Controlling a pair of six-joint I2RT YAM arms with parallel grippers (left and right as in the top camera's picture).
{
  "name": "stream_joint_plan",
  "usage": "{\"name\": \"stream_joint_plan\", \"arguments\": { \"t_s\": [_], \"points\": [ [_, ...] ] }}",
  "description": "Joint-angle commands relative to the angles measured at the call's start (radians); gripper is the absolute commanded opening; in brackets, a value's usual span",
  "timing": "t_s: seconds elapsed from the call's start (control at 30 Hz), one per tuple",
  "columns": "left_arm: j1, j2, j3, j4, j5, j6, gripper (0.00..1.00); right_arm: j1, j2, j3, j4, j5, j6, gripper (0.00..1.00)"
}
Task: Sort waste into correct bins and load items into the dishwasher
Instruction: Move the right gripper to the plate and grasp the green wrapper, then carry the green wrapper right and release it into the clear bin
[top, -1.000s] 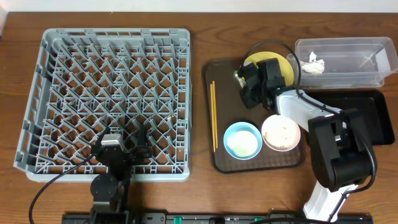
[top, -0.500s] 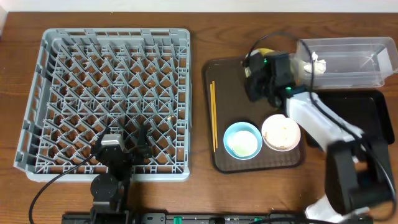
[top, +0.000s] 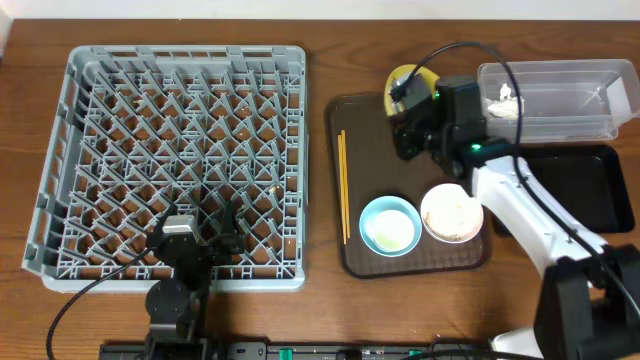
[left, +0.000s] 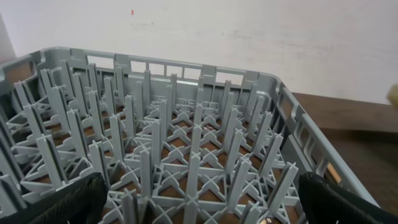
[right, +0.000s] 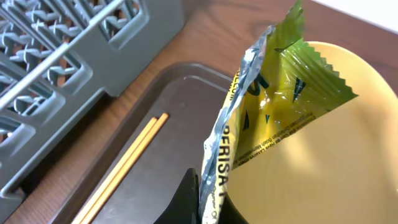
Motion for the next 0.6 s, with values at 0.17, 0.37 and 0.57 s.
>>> {"name": "stream_joint_plan", "arguments": {
  "t_s": [0.17,0.37,0.57],
  "points": [
    [0.005,0.0,-0.017,-0.04,-0.034,0.013,0.98,0.055,0.182,-0.002,0.055,-0.018,0.021,0.01],
    [0.005,0.0,-0.017,-0.04,-0.034,0.013,0.98,0.067,0.237,-0.002,0.08,-0.015,0.023,0.01],
    [0.005,0.0,-0.017,-0.04,-0.034,0.013,0.98,0.066,0.237,-0.002,0.084,-0.011,0.022,0.24]
  ]
}}
